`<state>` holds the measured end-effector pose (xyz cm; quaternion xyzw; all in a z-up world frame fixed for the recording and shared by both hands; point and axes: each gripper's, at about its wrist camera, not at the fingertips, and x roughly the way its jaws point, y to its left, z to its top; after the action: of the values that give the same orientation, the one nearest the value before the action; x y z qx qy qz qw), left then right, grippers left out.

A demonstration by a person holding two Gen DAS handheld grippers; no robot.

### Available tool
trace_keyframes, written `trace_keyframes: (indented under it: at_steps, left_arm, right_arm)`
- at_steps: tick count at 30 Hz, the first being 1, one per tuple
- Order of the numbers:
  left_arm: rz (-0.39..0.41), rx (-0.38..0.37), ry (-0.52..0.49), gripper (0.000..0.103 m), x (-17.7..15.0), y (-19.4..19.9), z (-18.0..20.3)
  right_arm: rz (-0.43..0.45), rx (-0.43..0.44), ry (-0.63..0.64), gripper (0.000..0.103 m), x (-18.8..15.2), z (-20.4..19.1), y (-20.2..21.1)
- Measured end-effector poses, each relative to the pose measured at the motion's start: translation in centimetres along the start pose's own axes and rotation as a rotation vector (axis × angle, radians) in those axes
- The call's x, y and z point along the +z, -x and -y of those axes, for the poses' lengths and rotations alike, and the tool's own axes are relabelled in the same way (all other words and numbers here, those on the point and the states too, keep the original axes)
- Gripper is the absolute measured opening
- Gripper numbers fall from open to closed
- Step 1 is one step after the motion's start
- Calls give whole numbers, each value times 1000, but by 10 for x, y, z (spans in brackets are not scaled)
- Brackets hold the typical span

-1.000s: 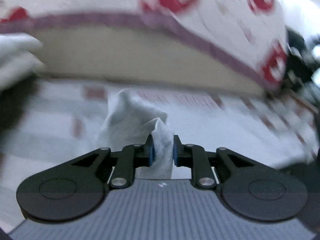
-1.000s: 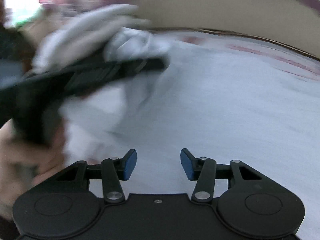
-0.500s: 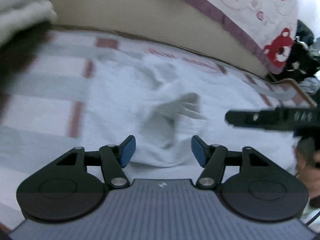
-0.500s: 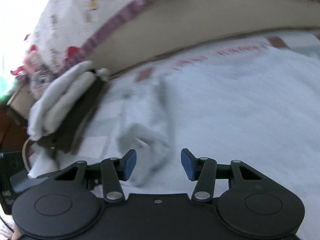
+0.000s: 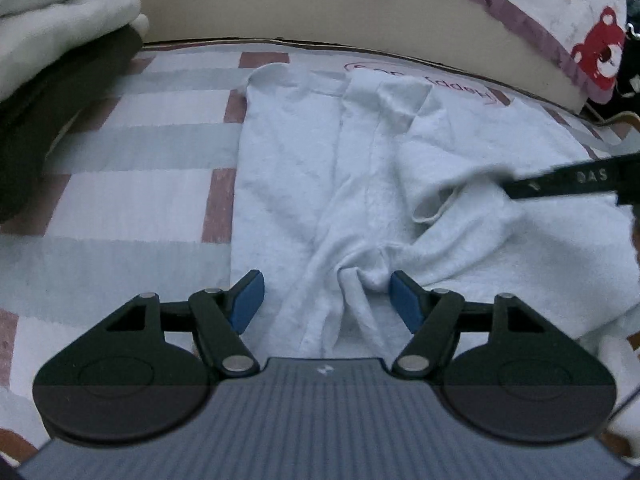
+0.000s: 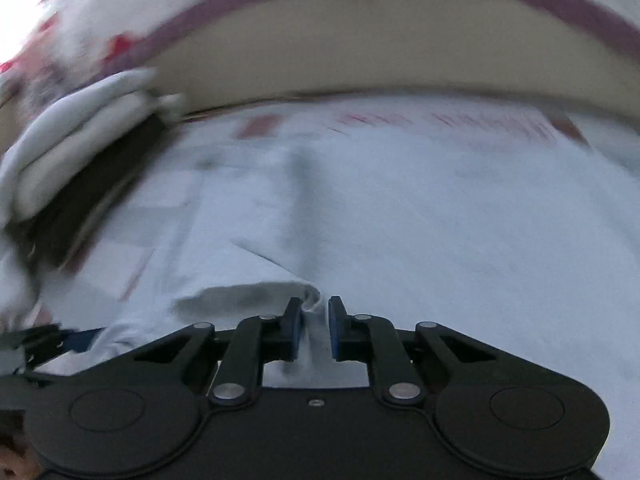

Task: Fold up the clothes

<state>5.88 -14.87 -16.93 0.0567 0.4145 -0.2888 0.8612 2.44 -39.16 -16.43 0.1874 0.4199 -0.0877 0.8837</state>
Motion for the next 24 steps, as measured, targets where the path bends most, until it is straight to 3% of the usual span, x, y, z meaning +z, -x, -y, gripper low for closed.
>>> trace_keyframes:
  at_steps: [3, 4, 5, 6, 8, 10, 14, 15, 17, 18, 20, 21, 24]
  left_arm:
    - [5, 8, -19, 69, -1, -1, 2]
    - [7, 11, -24, 68, -1, -1, 3]
    - [12, 6, -33, 60, -1, 0, 3]
    - [17, -4, -43, 46, -2, 1, 4]
    - [26, -23, -60, 27, -2, 3, 6]
    - [33, -24, -77, 22, -4, 5, 10]
    - [30, 12, -107, 19, -5, 8, 16]
    - [30, 19, -104, 15, -5, 9, 15]
    - [27, 38, -87, 13, -6, 12, 10]
    - [26, 37, -71, 12, -7, 13, 7]
    - [24, 30, -36, 10, -10, 17, 0]
    - [22, 27, -26, 10, -11, 18, -3]
    - [18, 18, -3, 10, -14, 20, -9]
  right_arm:
    - [-51, -170, -67, 22, -9, 20, 10]
    - [-34, -164, -76, 23, -10, 20, 16]
    - [-9, -128, -81, 23, -9, 19, 22]
    - [17, -93, -86, 27, -8, 17, 29]
    - [65, 21, -68, 46, 0, 5, 36]
    - [92, 124, 4, 65, 15, -17, 32]
    - [79, 188, 142, 71, 60, -56, -5]
    - [50, 188, 139, 74, 72, -59, -20]
    - [-92, 177, 108, 74, 94, -64, -59]
    - [-155, 151, 96, 72, 101, -63, -77]
    - [-213, 163, 116, 21, 108, -59, -96]
    - [-203, 218, 119, 6, 110, -53, -94]
    - [-91, 477, -2, 6, 110, -12, -77]
